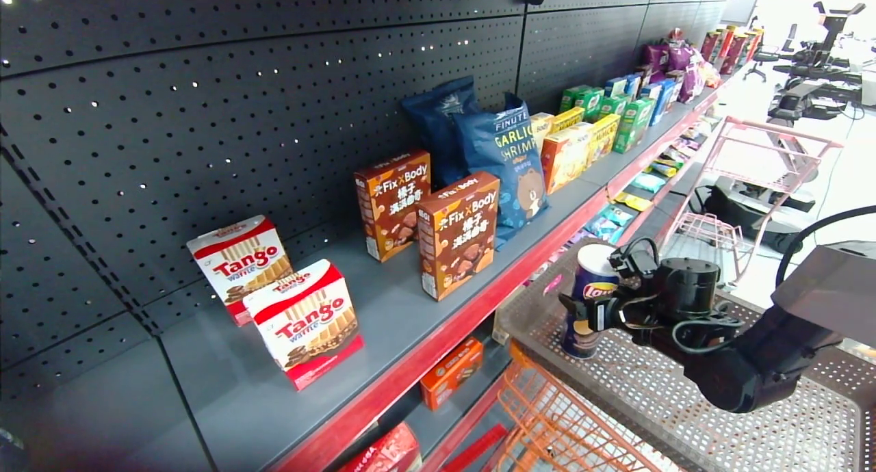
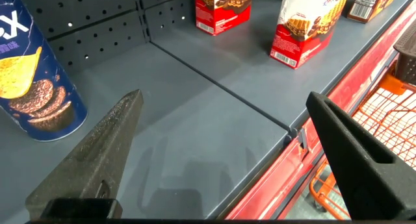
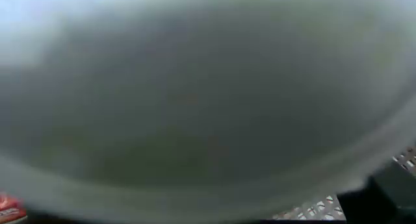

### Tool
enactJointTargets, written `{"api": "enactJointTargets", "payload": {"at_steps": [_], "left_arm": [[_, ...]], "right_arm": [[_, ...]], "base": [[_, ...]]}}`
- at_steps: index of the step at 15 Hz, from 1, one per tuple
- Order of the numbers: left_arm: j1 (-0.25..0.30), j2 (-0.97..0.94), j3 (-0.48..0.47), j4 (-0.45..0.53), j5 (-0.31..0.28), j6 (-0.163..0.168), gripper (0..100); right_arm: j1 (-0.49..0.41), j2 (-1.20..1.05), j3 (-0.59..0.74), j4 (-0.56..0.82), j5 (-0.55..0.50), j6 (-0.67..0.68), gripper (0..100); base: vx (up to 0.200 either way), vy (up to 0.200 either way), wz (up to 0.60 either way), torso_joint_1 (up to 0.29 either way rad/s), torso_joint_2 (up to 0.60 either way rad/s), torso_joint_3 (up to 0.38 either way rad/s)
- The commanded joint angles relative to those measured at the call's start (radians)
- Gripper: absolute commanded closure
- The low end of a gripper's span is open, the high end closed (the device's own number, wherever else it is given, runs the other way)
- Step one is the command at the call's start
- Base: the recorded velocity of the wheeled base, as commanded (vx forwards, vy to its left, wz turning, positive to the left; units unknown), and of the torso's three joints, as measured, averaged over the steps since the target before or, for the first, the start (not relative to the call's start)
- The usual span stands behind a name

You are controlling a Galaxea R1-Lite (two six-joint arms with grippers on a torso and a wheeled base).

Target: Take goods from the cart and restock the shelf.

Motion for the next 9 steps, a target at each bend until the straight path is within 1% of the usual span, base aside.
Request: {"api": "enactJointTargets", "payload": {"at_steps": [1, 2, 4, 7, 9], "left_arm": [[0.0, 0.0, 0.0, -0.001, 0.0, 0.0, 0], [0.0, 0.0, 0.0, -0.001, 0.0, 0.0, 0], [0.0, 0.0, 0.0, -0.001, 0.0, 0.0, 0], [0.0, 0.0, 0.0, -0.001, 0.0, 0.0, 0], [0.0, 0.0, 0.0, -0.001, 0.0, 0.0, 0]], "right_arm": [[0.003, 0.044, -0.022, -0.006, 0.005, 0.0, 0], [0.001, 0.054, -0.024, -0.028, 0.005, 0.0, 100], [0.004, 0.06, -0.013, -0.058, -0.001, 0.0, 100], [0.016, -0.007, 0.021, -0.054, -0.006, -0.002, 100], [0.044, -0.162, 0.082, -0.023, -0.012, -0.003, 100]], "base": [[0.0, 0.0, 0.0, 0.0, 0.0, 0.0], [0.0, 0.0, 0.0, 0.0, 0.0, 0.0], [0.0, 0.0, 0.0, 0.0, 0.0, 0.0], [0.0, 0.0, 0.0, 0.0, 0.0, 0.0], [0.0, 0.0, 0.0, 0.0, 0.0, 0.0]]}}
